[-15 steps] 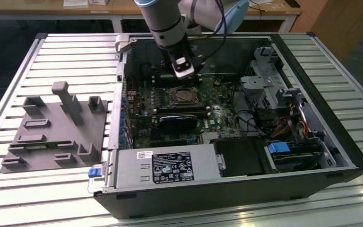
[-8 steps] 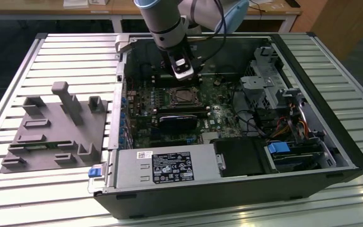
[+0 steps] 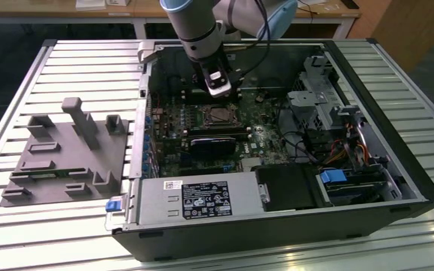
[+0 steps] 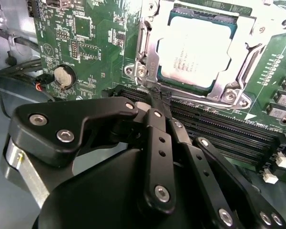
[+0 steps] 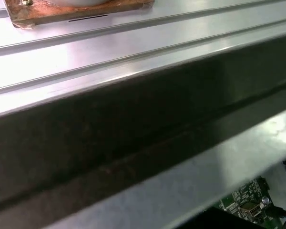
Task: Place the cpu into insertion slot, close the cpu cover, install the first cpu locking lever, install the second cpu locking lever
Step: 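Install the first cpu locking lever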
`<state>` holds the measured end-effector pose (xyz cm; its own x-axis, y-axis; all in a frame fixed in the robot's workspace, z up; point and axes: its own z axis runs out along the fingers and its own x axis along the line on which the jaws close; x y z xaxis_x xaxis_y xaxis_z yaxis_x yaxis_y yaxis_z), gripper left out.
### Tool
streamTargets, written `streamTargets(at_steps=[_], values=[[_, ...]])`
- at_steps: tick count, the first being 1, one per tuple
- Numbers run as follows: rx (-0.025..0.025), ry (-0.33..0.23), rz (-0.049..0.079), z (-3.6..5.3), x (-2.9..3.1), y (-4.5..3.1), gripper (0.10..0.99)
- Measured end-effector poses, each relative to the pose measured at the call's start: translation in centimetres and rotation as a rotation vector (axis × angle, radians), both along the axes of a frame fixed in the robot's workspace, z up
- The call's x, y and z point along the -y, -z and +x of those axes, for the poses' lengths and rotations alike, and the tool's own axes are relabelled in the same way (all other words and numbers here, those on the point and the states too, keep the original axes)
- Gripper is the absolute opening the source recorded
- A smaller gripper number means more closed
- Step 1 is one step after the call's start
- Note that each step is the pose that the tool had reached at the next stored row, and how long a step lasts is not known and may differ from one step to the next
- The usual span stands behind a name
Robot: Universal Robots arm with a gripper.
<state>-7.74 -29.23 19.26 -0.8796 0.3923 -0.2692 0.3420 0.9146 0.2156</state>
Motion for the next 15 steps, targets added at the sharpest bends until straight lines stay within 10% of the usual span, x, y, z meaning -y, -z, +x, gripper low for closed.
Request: streamTargets(at_steps=[15], values=[[-0.0001,0.004,-0.006,0.06,0.00,0.48,0.102]])
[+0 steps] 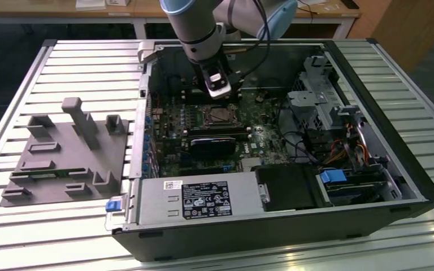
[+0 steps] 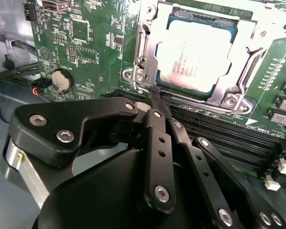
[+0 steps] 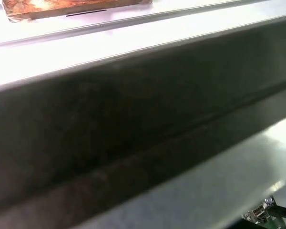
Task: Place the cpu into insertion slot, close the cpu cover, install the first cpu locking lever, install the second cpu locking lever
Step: 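Install the first cpu locking lever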
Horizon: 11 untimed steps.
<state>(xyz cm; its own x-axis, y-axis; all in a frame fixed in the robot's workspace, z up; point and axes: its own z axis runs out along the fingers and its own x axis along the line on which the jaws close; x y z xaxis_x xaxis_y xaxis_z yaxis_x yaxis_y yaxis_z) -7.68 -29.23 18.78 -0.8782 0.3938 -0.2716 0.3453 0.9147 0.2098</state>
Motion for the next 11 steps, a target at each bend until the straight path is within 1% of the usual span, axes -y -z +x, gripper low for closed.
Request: streamTargets(at_steps=[3,11], values=[[0.0001,0.000,0.003,0.01,0.00,0.00,0.102],[0.0000,0.000,0.004,0.00,0.00,-0.09,0.102]])
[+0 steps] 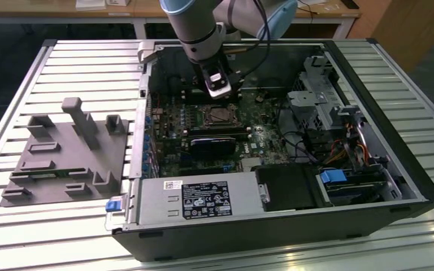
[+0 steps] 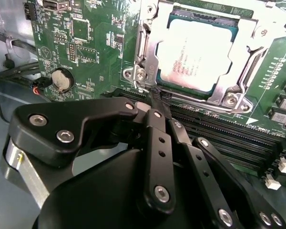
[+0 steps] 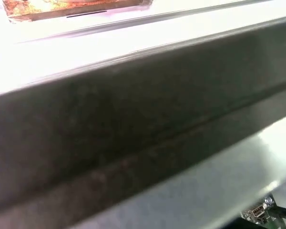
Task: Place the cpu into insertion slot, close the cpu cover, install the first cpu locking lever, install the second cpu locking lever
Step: 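Install the first cpu locking lever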
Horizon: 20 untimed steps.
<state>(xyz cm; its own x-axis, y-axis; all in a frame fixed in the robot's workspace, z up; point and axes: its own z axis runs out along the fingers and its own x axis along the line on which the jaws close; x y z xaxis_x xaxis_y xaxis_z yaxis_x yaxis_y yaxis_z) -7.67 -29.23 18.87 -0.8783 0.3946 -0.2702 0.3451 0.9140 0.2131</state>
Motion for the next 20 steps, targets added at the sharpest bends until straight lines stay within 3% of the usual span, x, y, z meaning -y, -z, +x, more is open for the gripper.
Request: streamTargets(at_steps=[16,20], values=[[0.0001,0.000,0.000,0.00,0.00,-1.50,0.102],[0.0002,0.000,0.000,0.00,0.00,-1.50,0.102]])
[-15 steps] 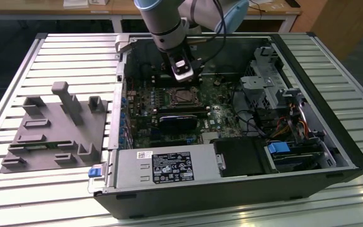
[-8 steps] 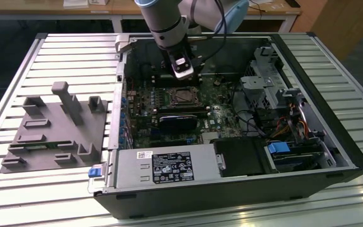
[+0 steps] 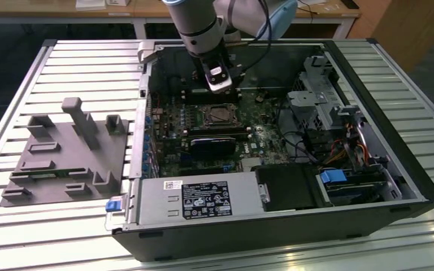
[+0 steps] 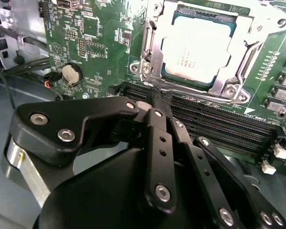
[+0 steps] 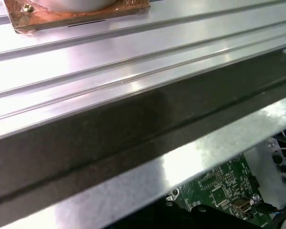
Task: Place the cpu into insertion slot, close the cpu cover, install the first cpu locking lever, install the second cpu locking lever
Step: 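Install the first cpu locking lever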
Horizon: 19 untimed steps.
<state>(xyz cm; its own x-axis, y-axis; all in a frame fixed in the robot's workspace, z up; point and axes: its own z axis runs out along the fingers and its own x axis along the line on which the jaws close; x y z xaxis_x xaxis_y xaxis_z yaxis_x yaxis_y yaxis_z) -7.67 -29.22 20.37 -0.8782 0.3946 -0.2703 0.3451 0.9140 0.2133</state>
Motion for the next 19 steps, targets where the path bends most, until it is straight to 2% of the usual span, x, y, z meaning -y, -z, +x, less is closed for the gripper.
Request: streamTargets(at_steps=[1,2,3,9,10,15,19], values=[[-0.0005,0.000,0.000,0.00,0.00,0.00,0.102],[-0.0088,0.000,0.000,0.02,0.00,-0.01,0.102],[-0.0251,0.000,0.000,0.07,0.00,0.01,0.102],[-0.1331,0.000,0.000,0.45,0.00,0.08,0.102],[-0.1395,0.000,0.000,0.47,0.00,0.08,0.102],[-0.1402,0.000,-0.001,0.47,0.00,0.07,0.102],[-0.1402,0.001,-0.014,0.47,0.00,-0.30,0.102]])
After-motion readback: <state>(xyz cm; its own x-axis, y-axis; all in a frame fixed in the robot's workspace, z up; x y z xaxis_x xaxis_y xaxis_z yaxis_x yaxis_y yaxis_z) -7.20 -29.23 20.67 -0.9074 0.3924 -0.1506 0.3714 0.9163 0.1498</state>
